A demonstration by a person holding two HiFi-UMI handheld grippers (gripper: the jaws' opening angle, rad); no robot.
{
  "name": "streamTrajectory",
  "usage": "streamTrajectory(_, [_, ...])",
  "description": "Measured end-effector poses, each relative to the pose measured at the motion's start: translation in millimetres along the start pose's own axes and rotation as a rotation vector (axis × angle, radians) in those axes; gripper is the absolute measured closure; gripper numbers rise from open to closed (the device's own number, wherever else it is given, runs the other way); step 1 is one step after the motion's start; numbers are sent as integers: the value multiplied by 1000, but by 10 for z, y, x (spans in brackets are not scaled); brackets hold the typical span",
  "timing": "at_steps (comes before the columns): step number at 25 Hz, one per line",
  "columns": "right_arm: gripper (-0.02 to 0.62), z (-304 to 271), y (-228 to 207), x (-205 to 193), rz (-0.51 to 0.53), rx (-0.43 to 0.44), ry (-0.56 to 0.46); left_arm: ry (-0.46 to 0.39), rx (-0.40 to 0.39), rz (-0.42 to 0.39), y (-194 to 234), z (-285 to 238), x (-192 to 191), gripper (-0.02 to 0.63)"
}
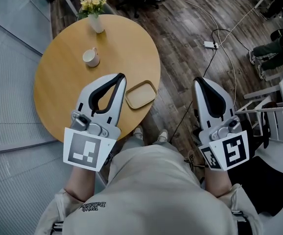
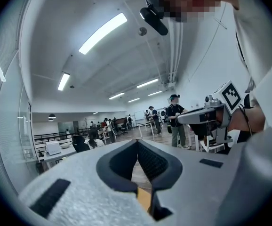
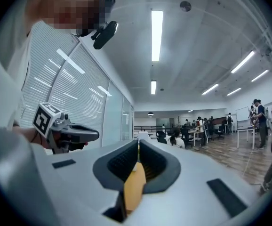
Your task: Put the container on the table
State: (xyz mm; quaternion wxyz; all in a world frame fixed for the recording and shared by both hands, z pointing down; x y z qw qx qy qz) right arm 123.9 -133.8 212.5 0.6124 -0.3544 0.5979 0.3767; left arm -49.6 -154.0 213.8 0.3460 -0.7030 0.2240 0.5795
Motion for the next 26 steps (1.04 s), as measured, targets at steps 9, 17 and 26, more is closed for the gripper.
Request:
streamTrajectory(9, [561,-9,-40,-150,23,10,58,8,19,13,11,2,-57,584])
streamTrajectory(17, [561,-12,-36,-229,14,11,81,17,7,16,-16,-8,-78,584])
streamTrajectory(26, [561,-51,-75,-132,-37,30,58,61,-31,-6,-48,-48,-120,584])
Point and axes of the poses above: the fingertips, and each gripper's own axes: z backward along the fingers, y to its left, x out of its top, the point moved 2 cm from there along z, backward along the fingers, and after that the axes turned 2 degrees about -x, right-handed, at the moved point
